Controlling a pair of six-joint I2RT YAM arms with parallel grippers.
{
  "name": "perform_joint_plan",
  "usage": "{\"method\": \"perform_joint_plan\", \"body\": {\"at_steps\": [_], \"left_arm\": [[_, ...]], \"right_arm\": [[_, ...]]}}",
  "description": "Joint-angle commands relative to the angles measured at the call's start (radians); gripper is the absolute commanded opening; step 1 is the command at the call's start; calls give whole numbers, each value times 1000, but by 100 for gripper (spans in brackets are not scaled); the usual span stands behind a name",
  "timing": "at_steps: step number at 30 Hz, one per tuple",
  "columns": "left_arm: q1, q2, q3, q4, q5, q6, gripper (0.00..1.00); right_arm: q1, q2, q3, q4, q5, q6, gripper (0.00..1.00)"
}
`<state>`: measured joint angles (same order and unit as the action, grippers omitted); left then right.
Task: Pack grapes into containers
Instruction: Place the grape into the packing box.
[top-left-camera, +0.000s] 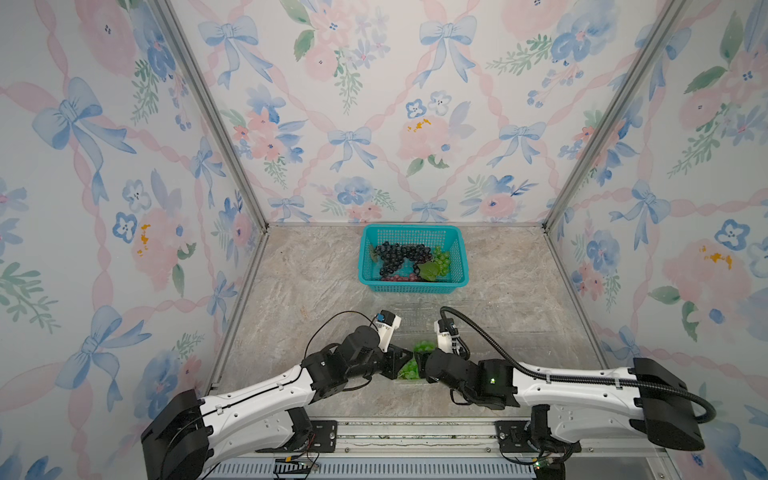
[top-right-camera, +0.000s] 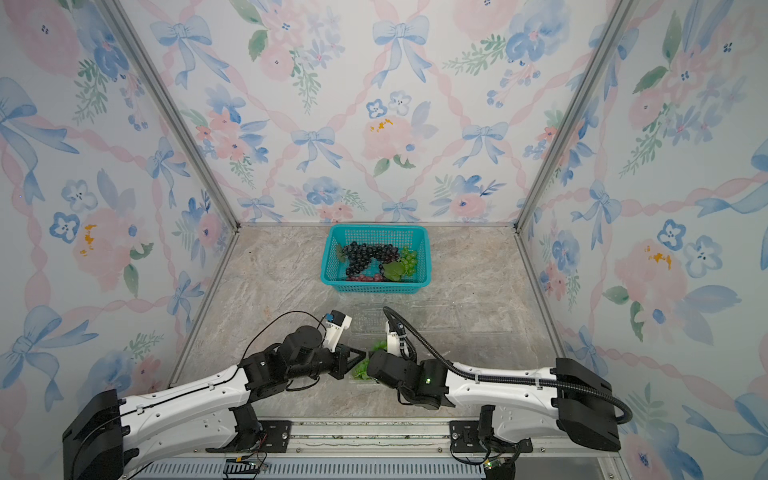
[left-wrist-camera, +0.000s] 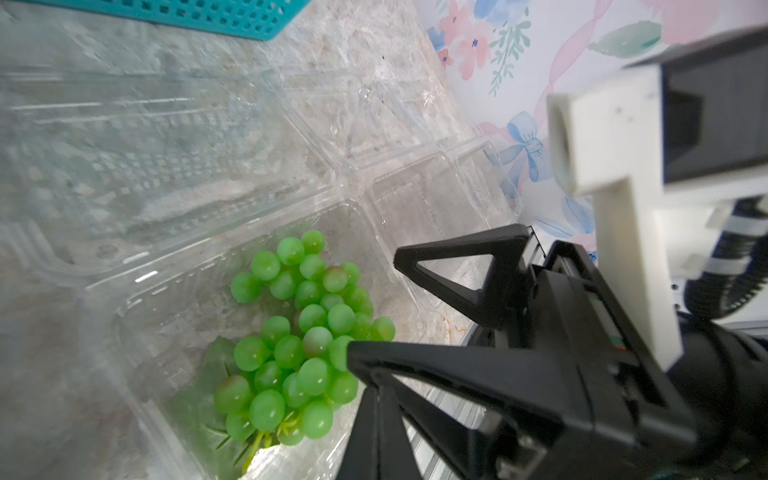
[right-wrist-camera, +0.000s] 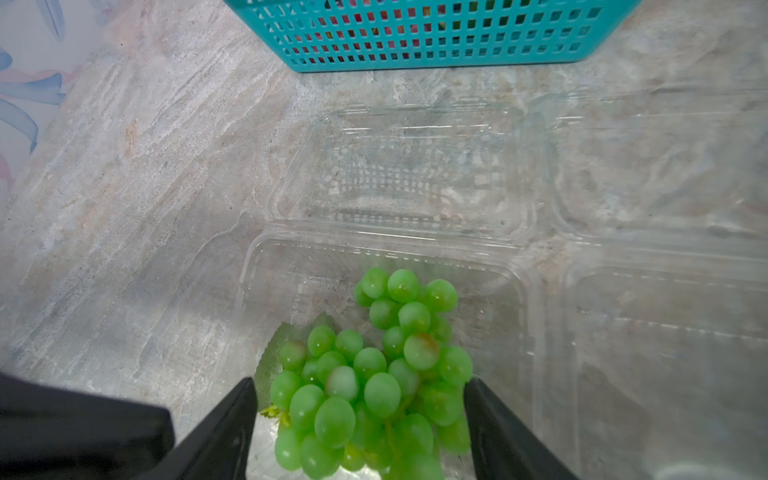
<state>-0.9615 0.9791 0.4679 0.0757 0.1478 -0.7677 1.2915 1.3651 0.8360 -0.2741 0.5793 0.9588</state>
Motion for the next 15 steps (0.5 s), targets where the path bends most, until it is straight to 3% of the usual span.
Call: {"method": "perform_joint_plan", "body": {"at_steps": [1, 5, 8, 11, 15], "left_arm": [[8, -6, 33, -21, -107, 23, 0], [46, 37, 104, -27, -217, 20, 3], [88, 76, 184, -26, -296, 33, 41], [146, 133, 291, -25, -336, 53, 53], [216, 242, 418, -25, -333, 91, 59]], "right_arm": [[1, -45, -7, -70, 64, -9, 78], [-78, -103, 46, -128, 54, -108, 76], [-182, -149, 87, -113, 10, -219, 75], [-337, -154, 137, -71, -118, -322, 75], [-512, -69, 245, -40, -251, -467, 76]]}}
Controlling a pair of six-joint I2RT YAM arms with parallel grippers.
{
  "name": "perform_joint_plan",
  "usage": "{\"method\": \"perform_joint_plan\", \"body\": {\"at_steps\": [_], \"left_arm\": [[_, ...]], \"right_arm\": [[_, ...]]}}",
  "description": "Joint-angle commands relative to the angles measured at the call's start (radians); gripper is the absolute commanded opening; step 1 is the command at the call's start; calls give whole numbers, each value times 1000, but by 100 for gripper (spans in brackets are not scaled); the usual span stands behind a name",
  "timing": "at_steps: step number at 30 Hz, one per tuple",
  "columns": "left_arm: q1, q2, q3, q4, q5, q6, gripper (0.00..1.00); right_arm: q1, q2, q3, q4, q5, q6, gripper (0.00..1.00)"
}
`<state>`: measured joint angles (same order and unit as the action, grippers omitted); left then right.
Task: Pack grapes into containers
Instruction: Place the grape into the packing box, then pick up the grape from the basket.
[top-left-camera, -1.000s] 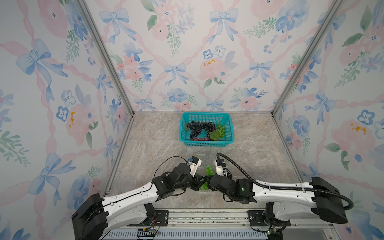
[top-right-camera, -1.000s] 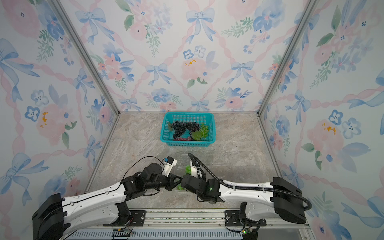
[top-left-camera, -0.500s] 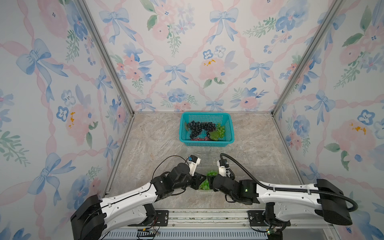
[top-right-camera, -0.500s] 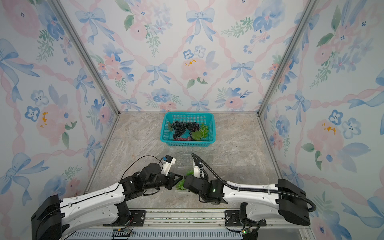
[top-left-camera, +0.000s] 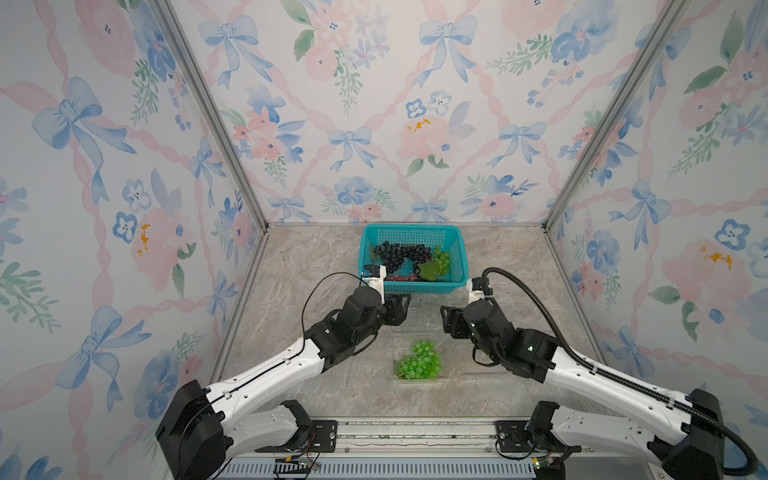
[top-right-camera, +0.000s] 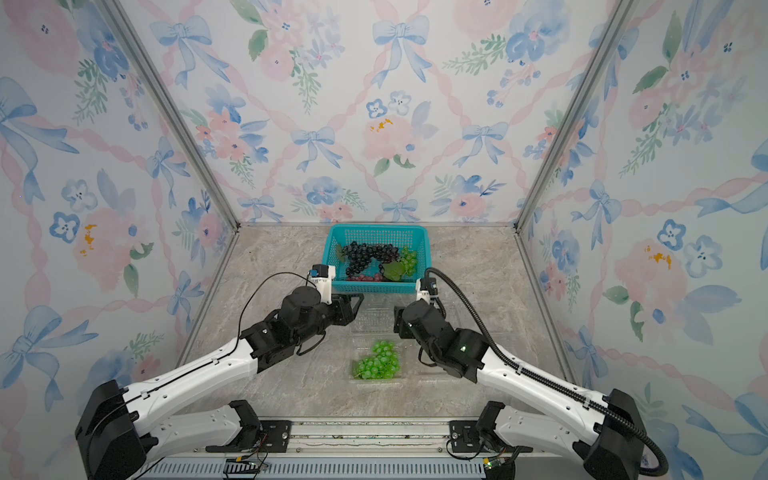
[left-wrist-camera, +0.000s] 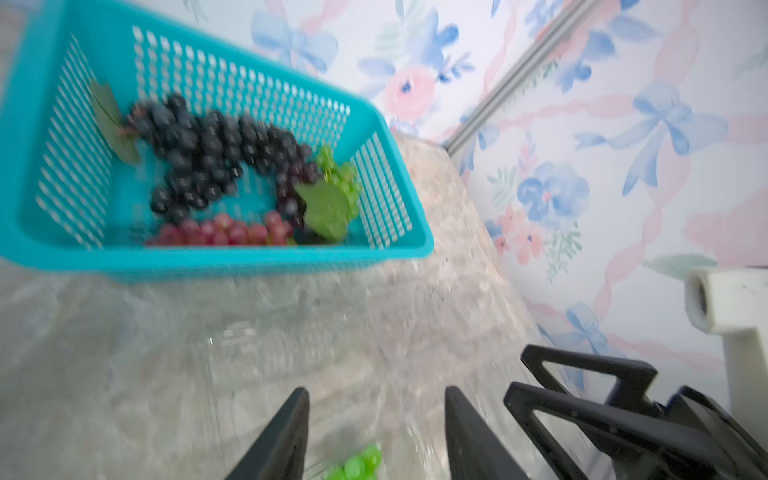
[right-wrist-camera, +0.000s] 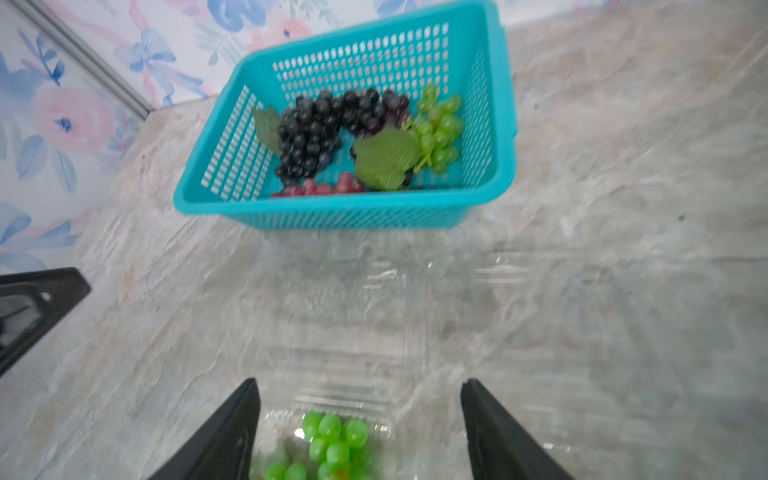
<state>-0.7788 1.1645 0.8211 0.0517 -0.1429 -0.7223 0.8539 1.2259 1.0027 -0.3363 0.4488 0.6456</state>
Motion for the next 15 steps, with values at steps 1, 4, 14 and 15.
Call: {"method": "perform_joint_plan", "body": {"at_steps": [1, 4, 14, 15], "left_arm": [[46, 81, 91, -1, -37, 49, 60], [87, 171, 169, 0, -19, 65, 61], [201, 432, 373, 0, 67, 81, 60], [207, 455, 391, 2, 74, 93, 60]], "right_arm": [[-100, 105, 117, 12, -137, -187, 76], [-183, 246, 264, -32, -218, -269, 76], [-368, 673, 625, -49, -353, -342, 75], [-376, 709, 652, -54, -359, -342, 75]]}}
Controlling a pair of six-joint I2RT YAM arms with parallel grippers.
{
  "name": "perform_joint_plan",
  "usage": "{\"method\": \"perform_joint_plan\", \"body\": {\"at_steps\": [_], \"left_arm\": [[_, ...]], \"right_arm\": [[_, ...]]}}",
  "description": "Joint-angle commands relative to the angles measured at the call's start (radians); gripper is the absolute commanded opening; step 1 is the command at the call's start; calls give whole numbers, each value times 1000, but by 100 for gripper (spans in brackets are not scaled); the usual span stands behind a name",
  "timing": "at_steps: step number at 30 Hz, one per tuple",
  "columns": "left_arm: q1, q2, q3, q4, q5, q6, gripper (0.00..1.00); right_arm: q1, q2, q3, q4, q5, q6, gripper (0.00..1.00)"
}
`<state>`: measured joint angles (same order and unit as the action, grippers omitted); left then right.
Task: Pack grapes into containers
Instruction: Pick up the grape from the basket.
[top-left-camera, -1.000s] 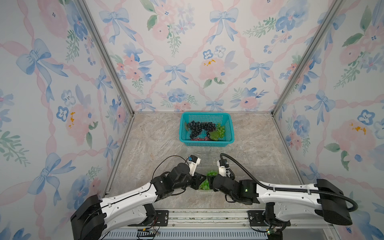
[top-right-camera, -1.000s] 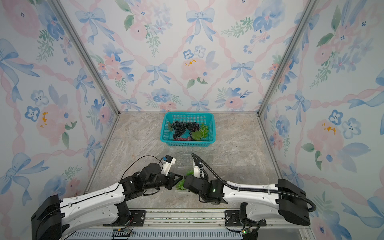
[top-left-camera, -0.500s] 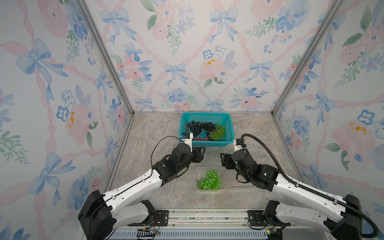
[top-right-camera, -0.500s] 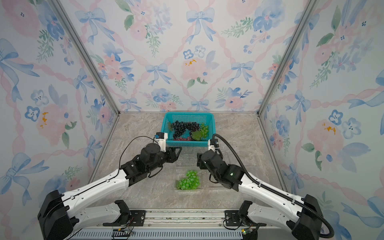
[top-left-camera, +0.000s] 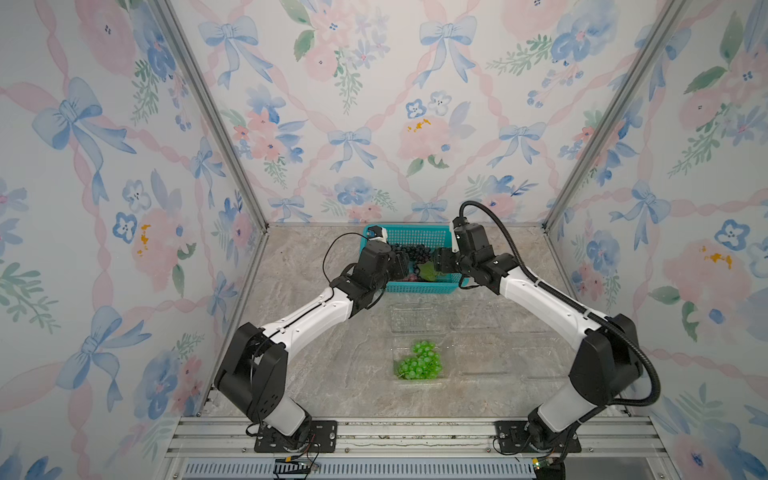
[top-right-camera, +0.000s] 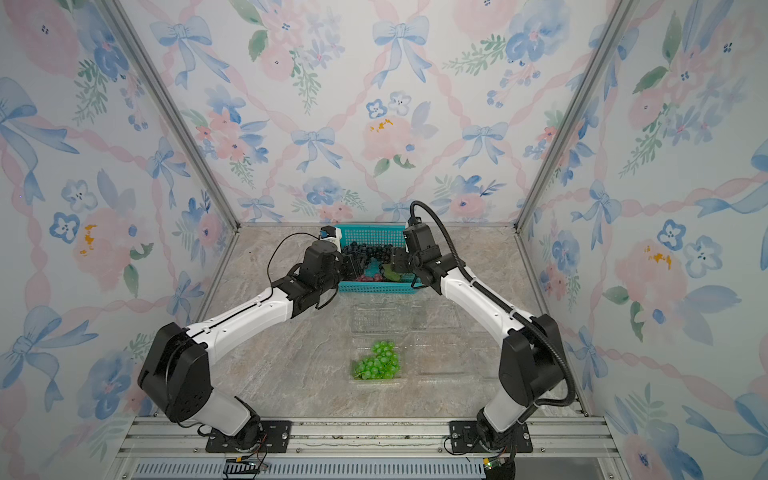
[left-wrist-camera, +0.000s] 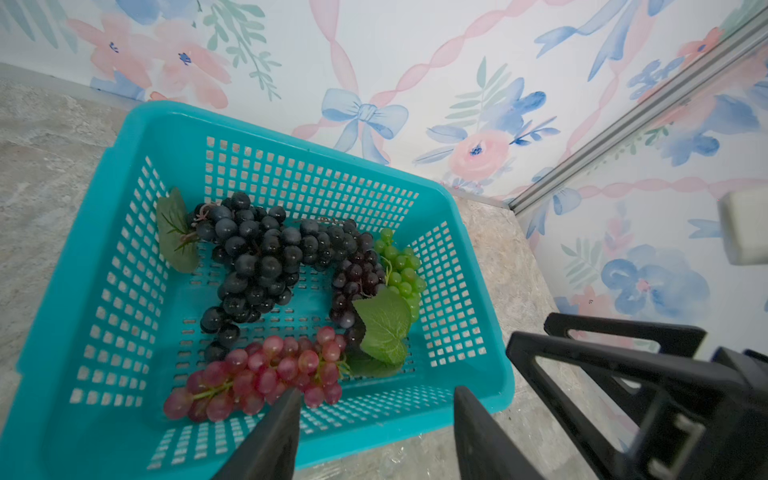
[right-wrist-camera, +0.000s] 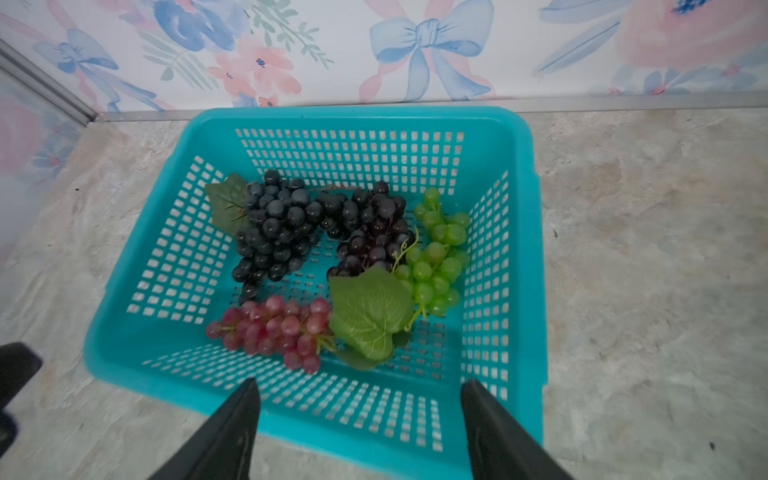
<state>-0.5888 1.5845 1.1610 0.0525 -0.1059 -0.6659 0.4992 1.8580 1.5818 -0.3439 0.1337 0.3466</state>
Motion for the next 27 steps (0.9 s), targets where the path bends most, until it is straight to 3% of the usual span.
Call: {"method": "perform_joint_plan", "body": {"at_steps": [1, 9, 20, 27], "left_arm": [[20, 52, 64, -1, 42, 47, 60], [51, 130, 122, 0, 79, 54, 59], [78, 125, 94, 2, 106, 52, 59], [82, 125, 82, 4, 110, 59, 59]], "right_arm": [[-27, 103, 92, -50, -51, -42, 75], [-71, 318, 278, -141, -26, -49, 74], [-109, 465, 385, -224, 6, -56, 78], [-107, 569, 514, -307, 58, -76, 68]]}}
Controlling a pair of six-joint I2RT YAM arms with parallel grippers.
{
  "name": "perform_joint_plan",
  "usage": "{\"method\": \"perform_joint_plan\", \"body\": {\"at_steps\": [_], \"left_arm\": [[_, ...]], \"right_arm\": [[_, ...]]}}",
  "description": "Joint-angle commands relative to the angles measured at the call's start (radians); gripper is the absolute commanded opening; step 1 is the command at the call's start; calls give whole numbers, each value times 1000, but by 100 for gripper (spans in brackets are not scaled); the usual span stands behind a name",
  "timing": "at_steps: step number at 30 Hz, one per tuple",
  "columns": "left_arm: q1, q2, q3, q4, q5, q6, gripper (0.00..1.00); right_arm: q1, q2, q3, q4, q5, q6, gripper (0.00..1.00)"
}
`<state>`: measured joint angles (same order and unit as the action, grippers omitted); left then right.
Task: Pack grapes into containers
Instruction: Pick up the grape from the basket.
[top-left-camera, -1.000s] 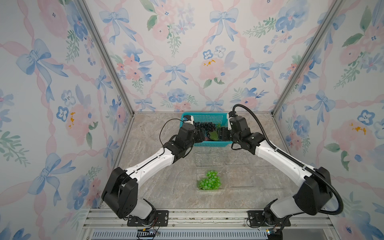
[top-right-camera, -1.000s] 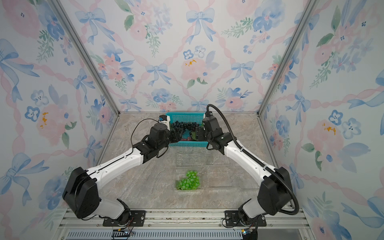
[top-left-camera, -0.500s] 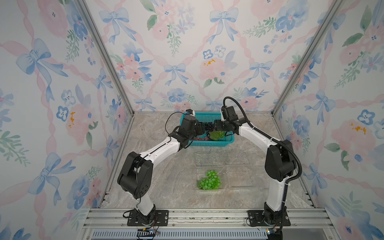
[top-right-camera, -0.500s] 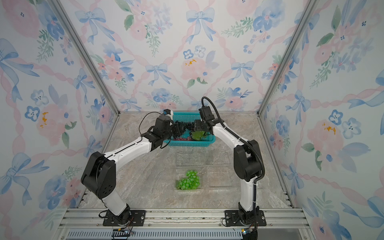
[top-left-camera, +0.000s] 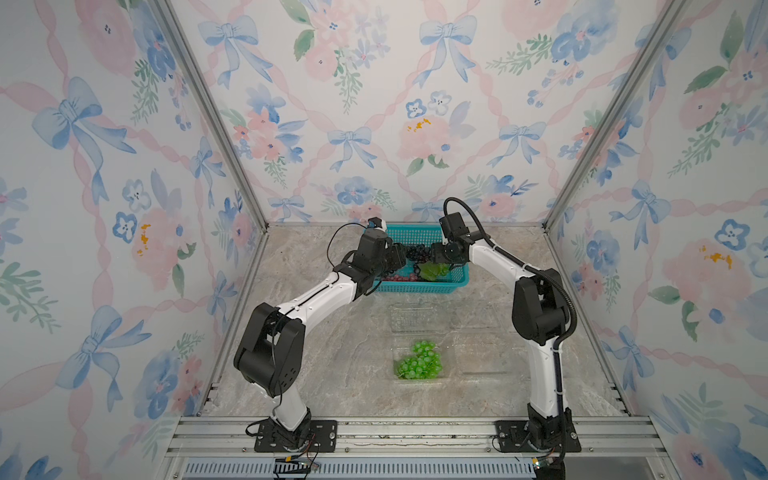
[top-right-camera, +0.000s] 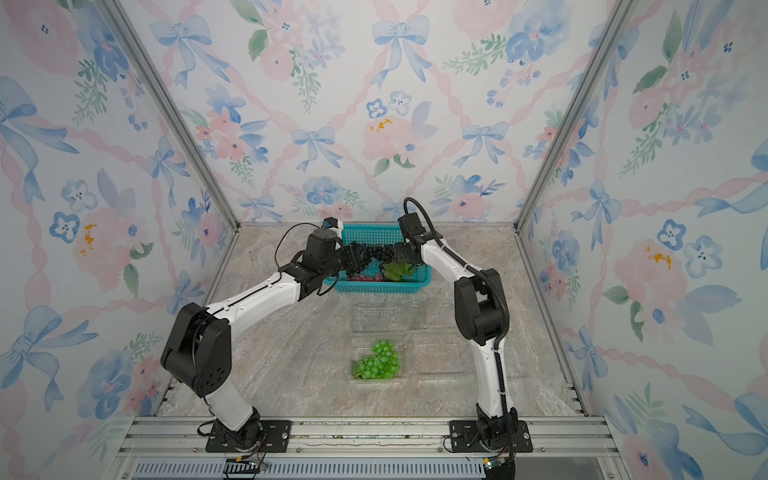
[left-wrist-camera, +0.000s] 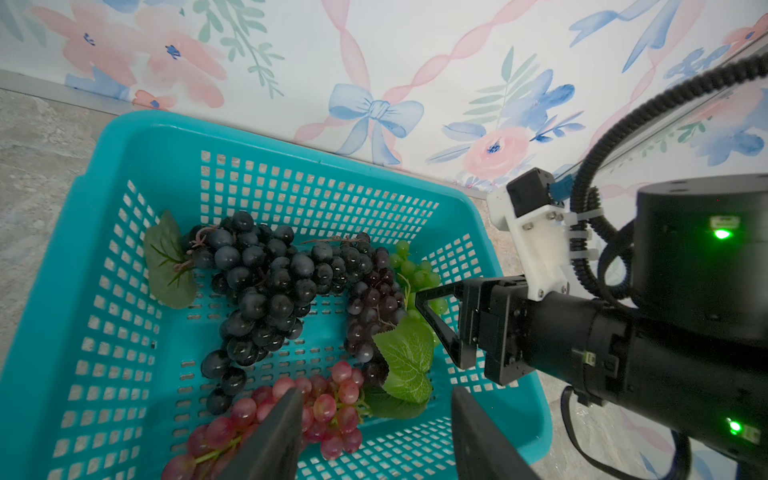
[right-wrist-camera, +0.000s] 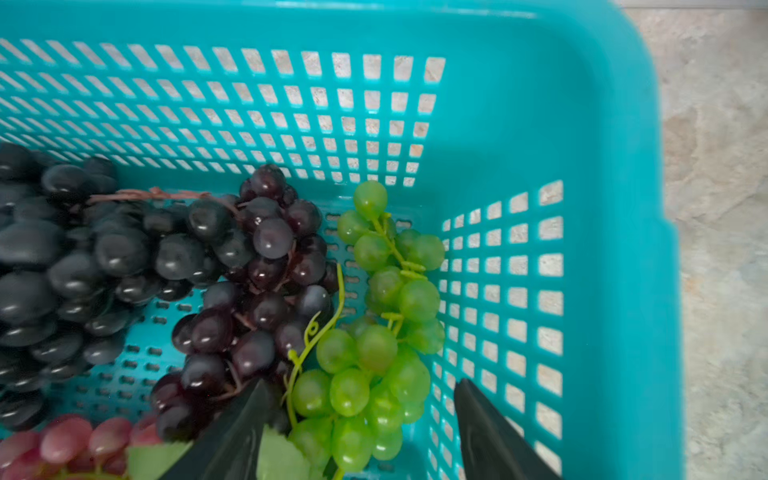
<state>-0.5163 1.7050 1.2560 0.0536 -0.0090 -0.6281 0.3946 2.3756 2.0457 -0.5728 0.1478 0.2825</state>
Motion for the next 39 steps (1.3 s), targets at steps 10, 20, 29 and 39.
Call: {"method": "perform_joint_plan", "body": {"at_steps": [10, 20, 29, 39], "left_arm": [[15, -6, -12, 12, 54, 25, 59], [21, -65, -70, 18, 54, 27, 59], [29, -104, -114, 38, 55, 25, 59], [49, -136, -152, 58, 69, 16, 59]], "right_arm": [[0, 129, 173, -162, 86, 6, 66], [19, 187, 243, -207, 84, 28, 70], [17, 231, 293, -234, 33, 64, 65], [18, 268, 328, -258, -13, 79, 73]]}}
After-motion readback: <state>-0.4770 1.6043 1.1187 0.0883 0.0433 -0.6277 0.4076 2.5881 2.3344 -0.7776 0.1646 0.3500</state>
